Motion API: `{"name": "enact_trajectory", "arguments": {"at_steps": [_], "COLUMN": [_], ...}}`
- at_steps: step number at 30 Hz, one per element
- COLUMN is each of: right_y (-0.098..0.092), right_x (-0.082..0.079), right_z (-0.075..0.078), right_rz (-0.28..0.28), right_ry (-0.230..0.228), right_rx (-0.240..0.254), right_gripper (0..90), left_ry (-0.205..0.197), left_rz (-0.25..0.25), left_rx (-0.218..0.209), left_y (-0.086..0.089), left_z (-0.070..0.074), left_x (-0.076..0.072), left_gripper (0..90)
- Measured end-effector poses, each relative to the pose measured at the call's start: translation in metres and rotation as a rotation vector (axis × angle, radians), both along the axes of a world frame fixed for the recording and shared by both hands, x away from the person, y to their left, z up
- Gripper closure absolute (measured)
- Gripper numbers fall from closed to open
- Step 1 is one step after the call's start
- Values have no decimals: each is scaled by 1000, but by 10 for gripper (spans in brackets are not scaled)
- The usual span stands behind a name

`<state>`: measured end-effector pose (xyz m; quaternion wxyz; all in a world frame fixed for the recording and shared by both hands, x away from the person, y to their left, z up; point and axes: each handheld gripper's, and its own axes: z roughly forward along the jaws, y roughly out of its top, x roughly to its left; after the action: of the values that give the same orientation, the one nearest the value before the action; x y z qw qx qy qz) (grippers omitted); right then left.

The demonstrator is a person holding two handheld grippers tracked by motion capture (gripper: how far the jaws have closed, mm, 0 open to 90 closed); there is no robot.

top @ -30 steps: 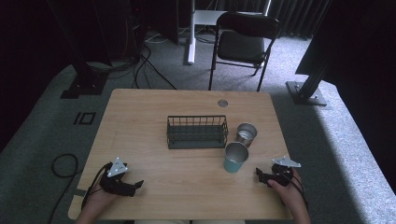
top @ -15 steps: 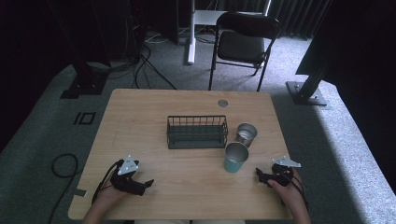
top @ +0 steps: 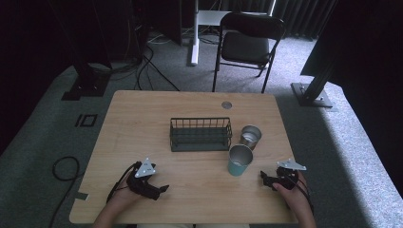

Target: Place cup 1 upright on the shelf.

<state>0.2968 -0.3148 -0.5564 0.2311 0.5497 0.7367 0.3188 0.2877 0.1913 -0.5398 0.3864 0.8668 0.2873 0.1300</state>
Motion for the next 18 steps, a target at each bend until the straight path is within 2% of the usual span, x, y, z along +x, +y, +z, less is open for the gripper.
{"name": "enact_trajectory", "arguments": {"at_steps": [4,6,18], "right_y": [0,0,0], "right_x": [0,0,0], "right_z": [0,0,0], "right_rz": [0,0,0], "right_ry": [0,0,0], "right_rx": [0,0,0], "right_gripper": [126,126,126], "left_ry": [12,6,6], "left_rz": [-31,-40,-80], "left_rx": [1,8,-22], "left_y": [-10,-14,-31], "left_z": [-1,-1,0], "left_x": [1,2,7], "left_gripper": [13,13,13]}}
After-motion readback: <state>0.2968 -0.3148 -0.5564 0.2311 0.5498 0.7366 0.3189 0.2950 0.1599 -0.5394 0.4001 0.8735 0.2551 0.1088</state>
